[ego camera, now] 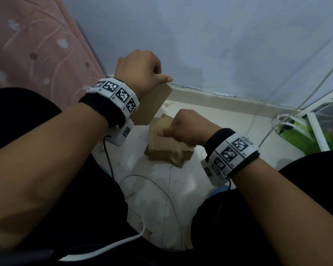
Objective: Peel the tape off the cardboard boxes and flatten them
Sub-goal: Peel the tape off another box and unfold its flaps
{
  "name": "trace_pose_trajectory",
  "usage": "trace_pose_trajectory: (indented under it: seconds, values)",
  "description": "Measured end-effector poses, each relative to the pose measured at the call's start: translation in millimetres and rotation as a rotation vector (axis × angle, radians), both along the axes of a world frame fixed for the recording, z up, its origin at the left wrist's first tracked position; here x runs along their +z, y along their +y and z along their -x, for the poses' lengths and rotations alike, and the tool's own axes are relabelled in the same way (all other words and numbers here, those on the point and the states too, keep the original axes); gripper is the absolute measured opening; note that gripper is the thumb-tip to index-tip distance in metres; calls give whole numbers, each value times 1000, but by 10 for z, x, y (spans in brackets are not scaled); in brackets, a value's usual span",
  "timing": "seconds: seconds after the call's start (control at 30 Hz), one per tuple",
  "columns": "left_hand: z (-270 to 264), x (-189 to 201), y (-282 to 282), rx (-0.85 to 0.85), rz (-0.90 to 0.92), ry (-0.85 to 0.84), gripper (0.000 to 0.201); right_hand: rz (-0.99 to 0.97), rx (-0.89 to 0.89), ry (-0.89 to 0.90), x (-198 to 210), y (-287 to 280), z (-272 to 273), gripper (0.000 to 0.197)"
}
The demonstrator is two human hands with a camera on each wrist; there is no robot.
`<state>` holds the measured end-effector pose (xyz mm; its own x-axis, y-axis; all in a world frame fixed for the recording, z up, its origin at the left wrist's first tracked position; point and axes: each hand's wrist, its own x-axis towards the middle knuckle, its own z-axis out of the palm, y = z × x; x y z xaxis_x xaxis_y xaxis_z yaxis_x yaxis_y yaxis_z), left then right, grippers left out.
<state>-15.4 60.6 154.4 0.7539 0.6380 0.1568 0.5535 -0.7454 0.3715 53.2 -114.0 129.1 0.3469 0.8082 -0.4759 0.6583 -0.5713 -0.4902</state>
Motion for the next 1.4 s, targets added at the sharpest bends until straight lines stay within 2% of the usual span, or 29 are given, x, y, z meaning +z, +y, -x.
trace_pose_trajectory:
  seconds: [0.03, 0.07, 0.13, 0.17, 0.2, 0.27, 0.3, 0.37, 0.43, 0.47, 0.53, 0.57, 0.6, 0.63, 0.67, 0.77, 0.8, 0.87, 0.93, 1.03, 1.1, 1.2, 1.23, 1.3, 1.4]
  values:
    - [-2, 3, -8, 1, 6, -11, 43, 21, 53, -90, -9, 9, 54, 54]
    - [-3, 8, -15, -1, 14, -24, 42, 29, 122, -138, -46, 13, 94, 51]
    - [-7, 11, -12, -4, 44, -58, 42, 56, 241, -113, -61, 3, 155, 21]
    - [-4, 13, -13, -3, 63, -78, 41, 72, 272, -77, -70, -14, 163, 17]
    - [-2, 16, -12, 2, 82, -96, 41, 82, 264, -26, -92, -23, 158, 25]
    - [-2, 12, 1, 15, 117, -129, 42, 27, 171, 37, -131, -14, 157, 16]
    - [-3, 11, 3, 22, 139, -151, 43, 13, 119, 17, -138, -4, 143, 18]
    - [-1, 12, 6, 32, 188, -211, 42, -31, -32, -110, -194, 34, 33, 36]
    - [7, 27, -5, 29, 236, -273, 38, -243, -299, -171, -250, 43, -152, 35]
    - [7, 30, -15, 22, 252, -297, 36, -356, -478, -100, -227, 26, -228, 36]
    - [-3, 22, -48, 7, 285, -324, 40, -475, -743, 254, -178, -9, -370, 60]
    - [-6, 18, -92, -3, 334, -329, 50, -486, -778, 434, -164, -36, -424, 60]
    - [-2, 6, -153, -18, 400, -334, 61, -478, -768, 579, -171, -58, -466, 51]
    - [-9, -14, -207, -44, 451, -343, 66, -484, -773, 677, -178, -67, -493, 46]
    - [-9, -7, -266, -75, 486, -344, 61, -500, -794, 727, -206, -62, -511, 48]
    - [-39, 44, -318, -110, 615, -359, 26, -550, -855, 696, -299, -58, -519, 63]
    - [-43, 67, -317, -133, 646, -328, 25, -566, -876, 690, -314, -58, -520, 67]
    - [-40, 106, -306, -174, 632, -220, 39, -599, -915, 638, -334, -64, -549, 69]
    - [-31, 75, -295, -191, 715, -254, 37, -658, -911, 533, -319, -67, -553, 62]
    - [-30, 85, -305, -78, 836, -280, 30, -806, -902, 355, -332, -76, -545, 49]
    - [-25, 119, -294, -26, 927, -389, 24, -920, -870, 251, -303, -90, -498, 37]
    - [43, 189, -234, 17, 1121, -575, 25, -1055, -817, 68, -282, -95, -448, 31]
    - [39, 187, -200, 16, 1120, -603, 27, -1098, -792, 5, -282, -96, -431, 31]
    - [59, 173, -145, 42, 1035, -616, 18, -1181, -728, -115, -287, -110, -405, 42]
    - [99, 152, -97, 62, 1097, -600, 18, -1223, -669, -203, -303, -109, -406, 55]
